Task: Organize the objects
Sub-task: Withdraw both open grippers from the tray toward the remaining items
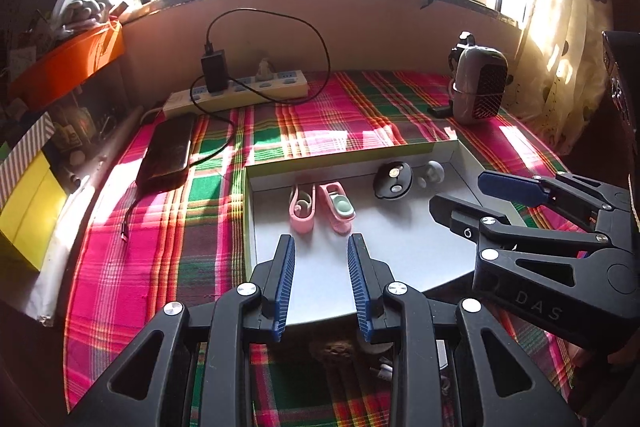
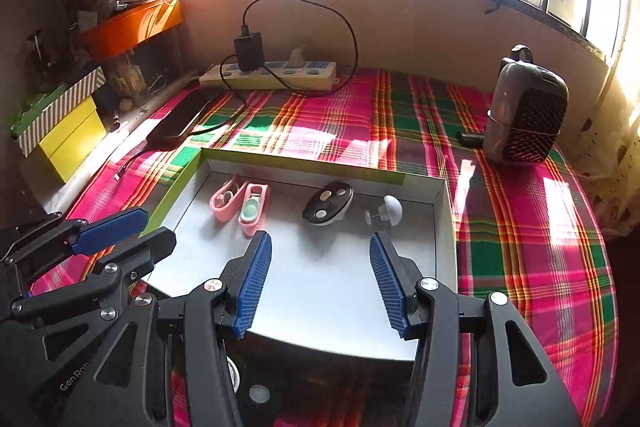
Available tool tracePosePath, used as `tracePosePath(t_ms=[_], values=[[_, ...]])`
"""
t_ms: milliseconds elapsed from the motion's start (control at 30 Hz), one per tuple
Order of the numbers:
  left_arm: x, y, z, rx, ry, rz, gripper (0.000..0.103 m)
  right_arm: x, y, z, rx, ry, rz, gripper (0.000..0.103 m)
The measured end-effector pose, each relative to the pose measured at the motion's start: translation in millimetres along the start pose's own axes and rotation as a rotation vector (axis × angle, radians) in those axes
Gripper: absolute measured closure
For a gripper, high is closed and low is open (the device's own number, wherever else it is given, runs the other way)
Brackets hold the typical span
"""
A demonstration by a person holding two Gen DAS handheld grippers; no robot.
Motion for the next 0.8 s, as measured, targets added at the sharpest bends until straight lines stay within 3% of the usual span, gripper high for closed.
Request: tracePosePath(t_ms=[367, 567, 800], values=[[-38.0, 1.8, 29.7, -0.030, -0.023, 0.059, 0.074, -37.8, -9.8, 37.9, -0.025, -0.032, -0.040, 0.051], [-66.0, 18.2, 34.0, -0.032, 0.002, 0.125, 0.074, -66.5, -13.1, 40.1, -0.023, 0.000, -0.085, 0.050], [-86.8, 22.2, 33.8, -0.061, 0.026, 0.161, 0.074, -88.0, 5.6, 37.3, 0.003, 0.037, -0.033, 0.050]])
Point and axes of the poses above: each gripper's, at about its wrist camera, not at the fingertips, and z roughly against the way its jaws point, y to its left, x to its top, the point moved 7 cm from there along -z, roughly the way its jaws point, and after that the axes turned 11 degrees about -x, right-handed, at the moved point
